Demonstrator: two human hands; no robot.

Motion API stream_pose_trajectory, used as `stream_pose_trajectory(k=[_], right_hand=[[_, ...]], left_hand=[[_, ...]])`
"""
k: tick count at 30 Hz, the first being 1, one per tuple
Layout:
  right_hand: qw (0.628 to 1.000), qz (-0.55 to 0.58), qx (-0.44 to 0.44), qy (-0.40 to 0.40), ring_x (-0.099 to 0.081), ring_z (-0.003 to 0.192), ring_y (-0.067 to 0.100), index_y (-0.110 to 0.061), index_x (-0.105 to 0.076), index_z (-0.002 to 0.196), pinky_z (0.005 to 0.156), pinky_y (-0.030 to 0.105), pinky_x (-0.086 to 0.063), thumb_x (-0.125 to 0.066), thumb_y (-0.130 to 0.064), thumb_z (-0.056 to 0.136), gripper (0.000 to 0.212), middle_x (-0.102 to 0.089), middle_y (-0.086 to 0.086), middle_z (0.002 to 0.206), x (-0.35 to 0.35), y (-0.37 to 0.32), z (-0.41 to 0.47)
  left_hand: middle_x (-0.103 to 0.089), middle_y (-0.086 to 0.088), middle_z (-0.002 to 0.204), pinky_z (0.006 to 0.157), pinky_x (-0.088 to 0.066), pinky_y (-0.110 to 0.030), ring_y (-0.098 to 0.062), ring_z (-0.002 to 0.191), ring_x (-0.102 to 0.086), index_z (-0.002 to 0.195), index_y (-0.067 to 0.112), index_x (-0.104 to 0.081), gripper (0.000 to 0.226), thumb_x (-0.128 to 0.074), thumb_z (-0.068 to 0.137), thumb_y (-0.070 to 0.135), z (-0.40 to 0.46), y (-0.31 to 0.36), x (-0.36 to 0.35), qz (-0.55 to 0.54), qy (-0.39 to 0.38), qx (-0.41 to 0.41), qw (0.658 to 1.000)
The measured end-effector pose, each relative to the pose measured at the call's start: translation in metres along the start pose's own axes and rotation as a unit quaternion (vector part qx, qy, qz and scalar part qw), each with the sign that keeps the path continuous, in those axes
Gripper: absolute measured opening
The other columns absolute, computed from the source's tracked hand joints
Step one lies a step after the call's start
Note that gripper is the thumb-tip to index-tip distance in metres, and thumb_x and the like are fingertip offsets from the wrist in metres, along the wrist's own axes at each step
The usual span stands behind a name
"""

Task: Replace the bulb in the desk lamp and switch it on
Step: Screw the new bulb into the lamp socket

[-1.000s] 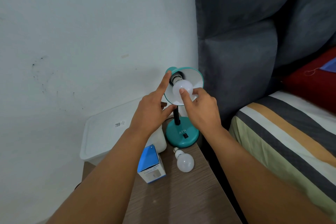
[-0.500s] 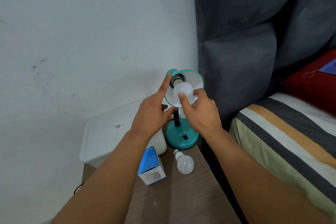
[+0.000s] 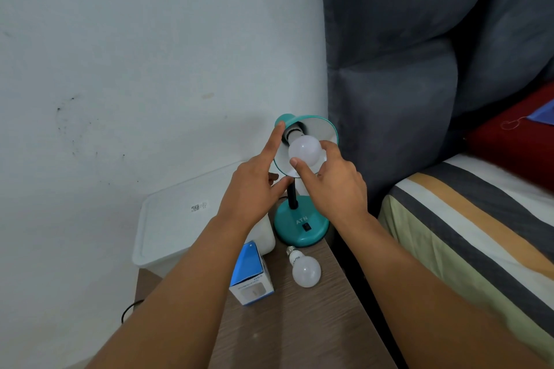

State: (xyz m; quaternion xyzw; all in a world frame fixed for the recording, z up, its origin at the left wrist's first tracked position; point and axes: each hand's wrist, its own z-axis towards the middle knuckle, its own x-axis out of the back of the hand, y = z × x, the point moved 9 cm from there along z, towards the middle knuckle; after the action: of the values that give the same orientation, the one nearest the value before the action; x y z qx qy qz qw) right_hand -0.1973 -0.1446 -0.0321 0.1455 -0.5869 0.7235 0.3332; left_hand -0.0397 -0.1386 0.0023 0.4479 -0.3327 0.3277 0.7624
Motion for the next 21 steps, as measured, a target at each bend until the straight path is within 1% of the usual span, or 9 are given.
stream_pose_trajectory(k=[3,5,9,11,14,18,20,21], right_hand=[[1.0,0.005,-0.009,-0.006,-0.065,0.105,0.03,-0.029,-0.04,0.14,0.081,0.039,-0.048,-0.05,-0.071,0.089,0.066,-0.07,0.004,0.109,-0.002,0.001,0.0],[1.0,0.008,-0.012,-0.008,-0.065,0.106,0.03,-0.029,-0.04,0.14,0.08,0.039,-0.048,-0.05,-0.07,0.089,0.066,-0.07,0.003,0.108,-0.002,0.001,0.0],[1.0,0.009,-0.016,-0.01,-0.065,0.108,0.029,-0.03,-0.04,0.14,0.083,0.04,-0.049,-0.051,-0.071,0.089,0.067,-0.069,0.003,0.113,-0.002,0.002,-0.002],[1.0,0.014,-0.019,-0.011,-0.065,0.108,0.03,-0.031,-0.039,0.139,0.085,0.042,-0.051,-0.051,-0.072,0.088,0.067,-0.069,0.003,0.112,-0.003,0.003,-0.001],[0.999,0.016,-0.019,-0.022,-0.065,0.107,0.029,-0.032,-0.036,0.138,0.083,0.043,-0.051,-0.05,-0.073,0.087,0.067,-0.069,0.004,0.112,-0.005,0.001,-0.001],[0.999,0.018,-0.022,-0.034,-0.064,0.108,0.031,-0.032,-0.028,0.143,0.085,0.043,-0.05,-0.051,-0.068,0.09,0.068,-0.069,0.006,0.114,-0.003,-0.002,-0.005],[0.999,0.03,-0.024,-0.03,-0.064,0.106,0.033,-0.035,-0.021,0.143,0.086,0.046,-0.051,-0.051,-0.065,0.09,0.067,-0.07,0.007,0.109,0.001,-0.004,-0.01],[0.999,0.038,-0.019,-0.027,-0.065,0.101,0.032,-0.037,-0.02,0.141,0.086,0.047,-0.053,-0.052,-0.063,0.09,0.065,-0.07,0.006,0.103,0.004,-0.006,-0.014]], left_hand=[[-0.074,0.003,0.104,0.087,-0.05,-0.021,-0.006,0.089,-0.071,0.147,0.063,0.005,0.099,-0.071,0.091,0.035,0.001,-0.001,-0.001,0.001,-0.001,0.006,1.0],[-0.074,0.003,0.106,0.088,-0.049,-0.02,-0.007,0.09,-0.071,0.147,0.063,0.007,0.1,-0.071,0.091,0.035,0.0,-0.001,-0.001,0.005,-0.001,0.007,1.0],[-0.072,0.003,0.115,0.093,-0.055,-0.032,-0.01,0.094,-0.071,0.148,0.062,0.006,0.099,-0.07,0.091,0.036,0.0,0.0,-0.001,0.006,-0.002,0.011,1.0],[-0.07,0.003,0.119,0.093,-0.055,-0.034,-0.012,0.097,-0.071,0.15,0.06,0.005,0.097,-0.07,0.092,0.036,0.0,0.001,0.0,0.006,-0.006,0.006,1.0],[-0.067,0.003,0.122,0.093,-0.055,-0.035,-0.014,0.099,-0.069,0.152,0.057,0.004,0.098,-0.07,0.092,0.035,0.0,0.002,0.002,0.007,-0.013,0.003,1.0],[-0.064,0.001,0.126,0.092,-0.053,-0.037,-0.015,0.102,-0.065,0.152,0.057,0.005,0.099,-0.071,0.091,0.036,-0.005,0.002,0.007,0.027,-0.026,0.011,0.999],[-0.062,0.001,0.13,0.092,-0.052,-0.036,-0.016,0.105,-0.064,0.15,0.058,0.006,0.099,-0.07,0.091,0.037,-0.01,0.003,0.013,0.039,-0.027,0.012,0.999],[-0.061,0.001,0.132,0.093,-0.052,-0.037,-0.016,0.107,-0.063,0.15,0.059,0.007,0.099,-0.07,0.091,0.038,-0.013,0.003,0.017,0.041,-0.026,0.015,0.999]])
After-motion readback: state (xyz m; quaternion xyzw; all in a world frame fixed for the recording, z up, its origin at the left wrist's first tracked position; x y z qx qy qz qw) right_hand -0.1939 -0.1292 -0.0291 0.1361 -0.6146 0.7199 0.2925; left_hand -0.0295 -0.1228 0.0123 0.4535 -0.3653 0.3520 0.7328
